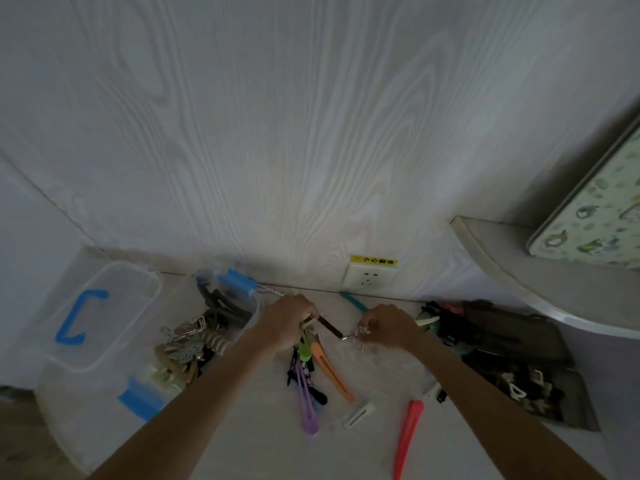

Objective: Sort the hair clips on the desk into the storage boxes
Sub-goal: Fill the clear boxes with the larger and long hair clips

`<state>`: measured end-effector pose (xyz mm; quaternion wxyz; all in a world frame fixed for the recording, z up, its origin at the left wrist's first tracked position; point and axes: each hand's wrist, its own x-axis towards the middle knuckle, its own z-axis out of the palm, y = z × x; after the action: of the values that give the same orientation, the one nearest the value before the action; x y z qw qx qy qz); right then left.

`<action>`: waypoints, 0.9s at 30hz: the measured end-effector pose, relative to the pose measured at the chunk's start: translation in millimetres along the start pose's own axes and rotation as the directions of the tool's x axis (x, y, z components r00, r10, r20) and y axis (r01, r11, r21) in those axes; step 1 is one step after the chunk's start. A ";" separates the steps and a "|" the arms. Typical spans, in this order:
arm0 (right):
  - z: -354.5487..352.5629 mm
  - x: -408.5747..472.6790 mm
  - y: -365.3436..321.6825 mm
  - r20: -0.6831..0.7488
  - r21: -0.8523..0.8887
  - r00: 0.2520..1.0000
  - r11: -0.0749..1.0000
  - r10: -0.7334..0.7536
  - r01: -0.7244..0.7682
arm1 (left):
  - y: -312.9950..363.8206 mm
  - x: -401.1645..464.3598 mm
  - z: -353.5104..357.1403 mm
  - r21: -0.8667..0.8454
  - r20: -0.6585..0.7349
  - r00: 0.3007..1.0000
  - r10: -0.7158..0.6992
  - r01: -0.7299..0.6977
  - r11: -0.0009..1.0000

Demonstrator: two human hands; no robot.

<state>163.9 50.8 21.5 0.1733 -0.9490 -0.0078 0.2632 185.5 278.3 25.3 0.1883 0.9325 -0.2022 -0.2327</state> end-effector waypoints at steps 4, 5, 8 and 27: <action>1.4 -3.2 2.5 -0.071 0.172 0.997 0.985 0.012 0.001 | -2.8 -15.3 -6.9 0.400 -0.018 0.998 0.053 -0.041 0.916; 1.2 -2.2 1.8 -0.094 0.238 0.995 0.971 0.023 0.000 | -3.2 -18.1 -7.0 0.505 0.016 0.997 0.074 -0.072 0.860; -5.3 -2.2 -5.8 -0.095 0.489 0.991 0.871 0.099 -0.040 | -1.8 -26.6 -6.6 0.563 0.116 0.988 0.098 -0.147 0.813; -12.8 -21.2 -227.9 0.012 0.634 0.893 0.694 -0.450 0.341 | -33.1 -140.1 -88.6 -0.997 -0.038 0.676 -0.736 0.029 0.078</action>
<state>169.4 258.6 118.1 0.5247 -0.7895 -0.1408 0.2857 126.8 394.3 133.4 0.6949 0.6380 0.3247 -0.0685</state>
